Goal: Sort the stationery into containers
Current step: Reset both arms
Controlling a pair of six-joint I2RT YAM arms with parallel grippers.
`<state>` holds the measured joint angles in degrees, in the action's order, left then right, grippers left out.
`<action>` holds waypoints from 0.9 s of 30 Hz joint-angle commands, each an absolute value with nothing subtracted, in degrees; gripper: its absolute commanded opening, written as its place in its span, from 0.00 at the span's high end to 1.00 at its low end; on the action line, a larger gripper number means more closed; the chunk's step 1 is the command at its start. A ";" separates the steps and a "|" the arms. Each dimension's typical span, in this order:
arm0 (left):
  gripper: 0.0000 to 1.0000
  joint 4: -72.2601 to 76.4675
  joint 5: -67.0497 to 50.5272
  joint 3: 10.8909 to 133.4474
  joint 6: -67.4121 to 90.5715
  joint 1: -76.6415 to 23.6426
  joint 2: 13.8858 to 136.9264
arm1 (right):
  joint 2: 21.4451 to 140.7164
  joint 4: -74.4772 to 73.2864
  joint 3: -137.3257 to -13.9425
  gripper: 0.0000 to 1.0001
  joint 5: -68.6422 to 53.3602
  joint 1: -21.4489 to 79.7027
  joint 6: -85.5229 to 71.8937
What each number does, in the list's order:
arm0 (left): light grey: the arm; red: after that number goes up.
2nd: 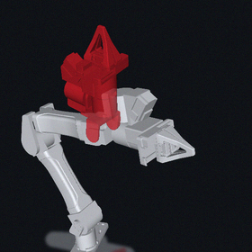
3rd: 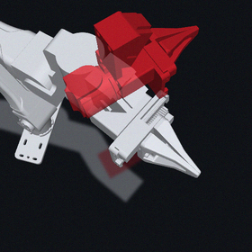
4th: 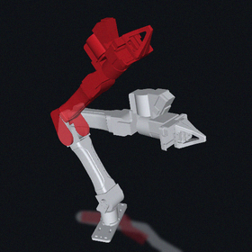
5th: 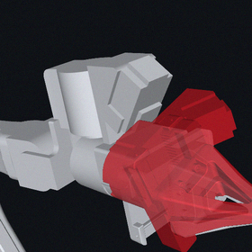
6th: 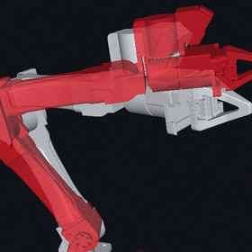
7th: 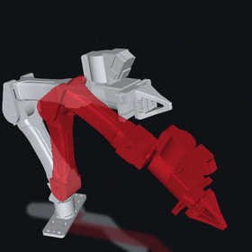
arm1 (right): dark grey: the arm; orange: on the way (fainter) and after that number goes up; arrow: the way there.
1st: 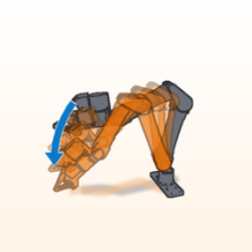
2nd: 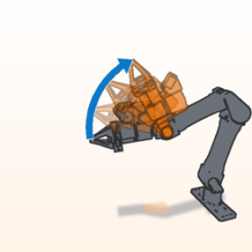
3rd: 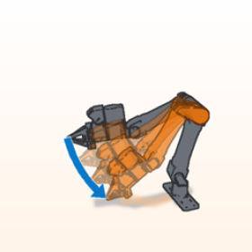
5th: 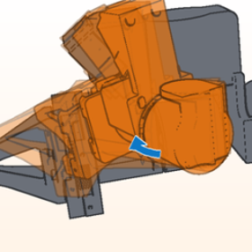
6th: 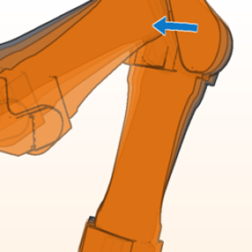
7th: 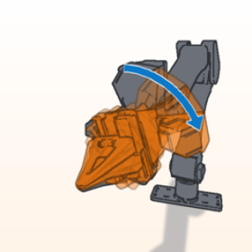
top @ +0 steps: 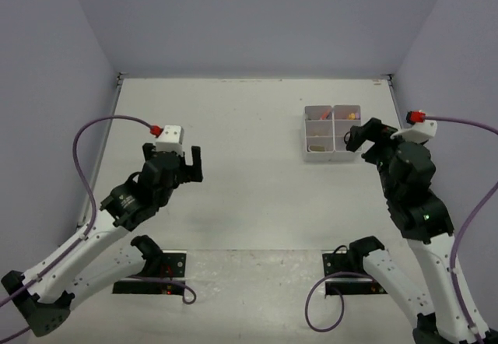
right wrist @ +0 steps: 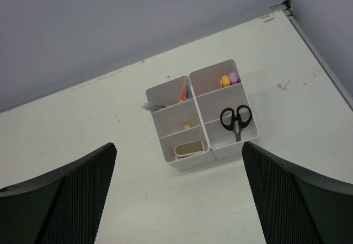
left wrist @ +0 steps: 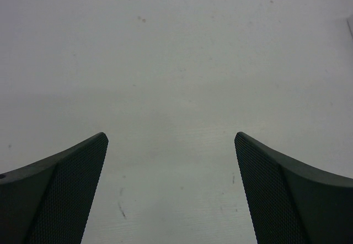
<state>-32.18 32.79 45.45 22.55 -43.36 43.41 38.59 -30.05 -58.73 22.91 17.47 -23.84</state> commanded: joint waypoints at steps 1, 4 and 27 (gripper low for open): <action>0.00 -27.96 28.45 46.10 22.66 -30.93 40.36 | 32.45 -42.33 -59.47 0.01 15.12 17.49 -20.03; 0.00 -28.72 30.70 46.23 21.61 -29.20 38.32 | 29.25 -44.32 -59.35 0.01 14.01 17.49 -19.84; 0.00 -28.57 32.73 40.77 21.01 -29.00 27.09 | 18.93 -42.57 -54.74 0.01 14.50 19.88 -17.35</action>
